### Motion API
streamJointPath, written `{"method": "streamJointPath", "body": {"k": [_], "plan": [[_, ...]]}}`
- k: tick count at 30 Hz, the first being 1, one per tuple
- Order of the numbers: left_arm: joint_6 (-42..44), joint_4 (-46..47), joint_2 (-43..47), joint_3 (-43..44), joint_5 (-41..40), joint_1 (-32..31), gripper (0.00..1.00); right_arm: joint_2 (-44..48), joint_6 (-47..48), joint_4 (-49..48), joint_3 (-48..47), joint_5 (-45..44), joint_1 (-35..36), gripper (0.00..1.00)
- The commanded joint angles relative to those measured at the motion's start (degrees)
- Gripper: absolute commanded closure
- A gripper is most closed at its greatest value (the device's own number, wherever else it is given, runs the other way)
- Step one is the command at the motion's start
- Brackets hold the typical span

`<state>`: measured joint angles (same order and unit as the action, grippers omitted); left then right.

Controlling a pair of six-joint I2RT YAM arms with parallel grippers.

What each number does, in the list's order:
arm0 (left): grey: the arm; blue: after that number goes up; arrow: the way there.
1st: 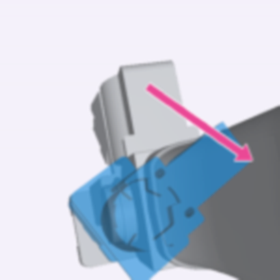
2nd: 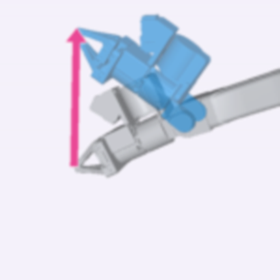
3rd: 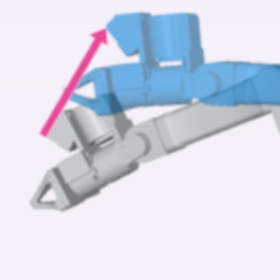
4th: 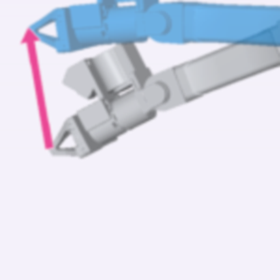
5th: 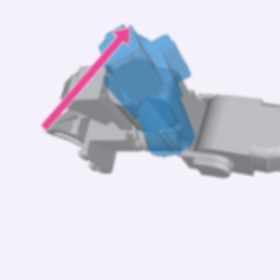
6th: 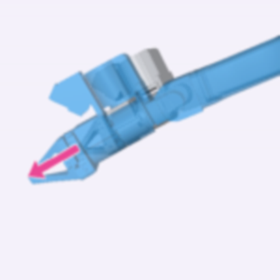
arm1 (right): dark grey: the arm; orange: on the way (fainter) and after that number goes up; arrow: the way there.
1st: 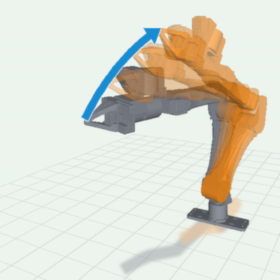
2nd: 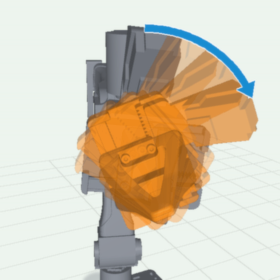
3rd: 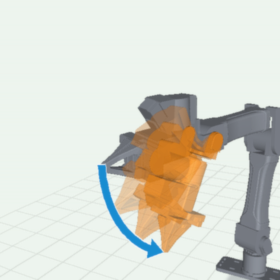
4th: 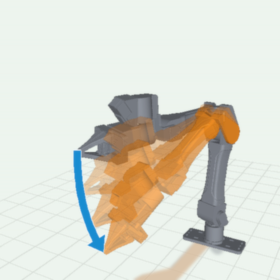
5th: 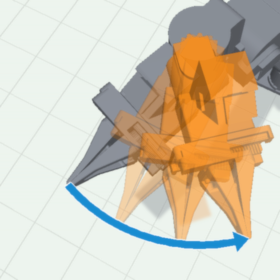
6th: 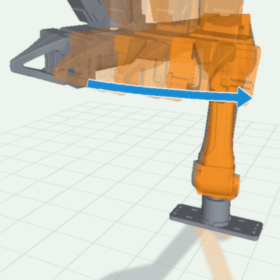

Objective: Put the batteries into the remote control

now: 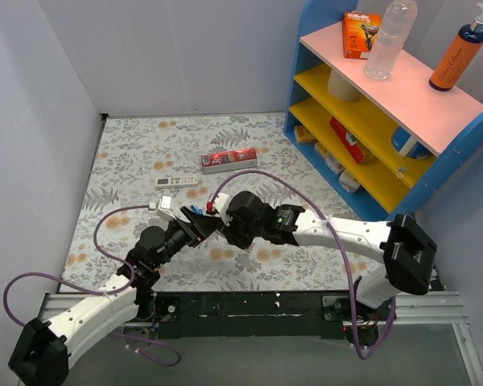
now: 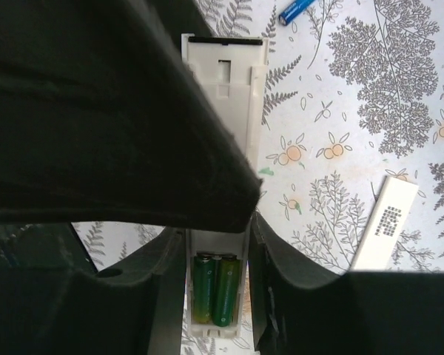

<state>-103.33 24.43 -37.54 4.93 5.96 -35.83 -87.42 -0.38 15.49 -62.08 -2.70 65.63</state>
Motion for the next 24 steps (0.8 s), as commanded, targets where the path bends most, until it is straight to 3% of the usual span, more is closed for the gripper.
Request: {"method": "streamJointPath", "body": {"k": [1,5,11,17,24], "plan": [[8.57,-15.61,6.15,7.72,-7.07,0.24,0.19,-0.21,7.57,2.44,1.43,0.32,-0.15,0.93],[15.33,-30.45,13.78,14.22,-15.7,0.24,0.13,-2.05,11.7,3.41,2.67,3.56,-0.67,0.93],[24.39,-42.95,20.66,22.4,-29.13,0.41,0.08,-6.54,15.32,6.13,0.91,3.58,-1.46,0.92],[33.53,-46.39,24.44,28.28,-37.06,0.33,0.05,-9.43,18.66,9.38,-0.75,4.72,-1.9,0.89],[43.21,-41.83,29.45,26.81,-41.64,0.41,0.03,-13.12,20.33,13.86,-2.42,4.55,-2.08,0.77]]}}
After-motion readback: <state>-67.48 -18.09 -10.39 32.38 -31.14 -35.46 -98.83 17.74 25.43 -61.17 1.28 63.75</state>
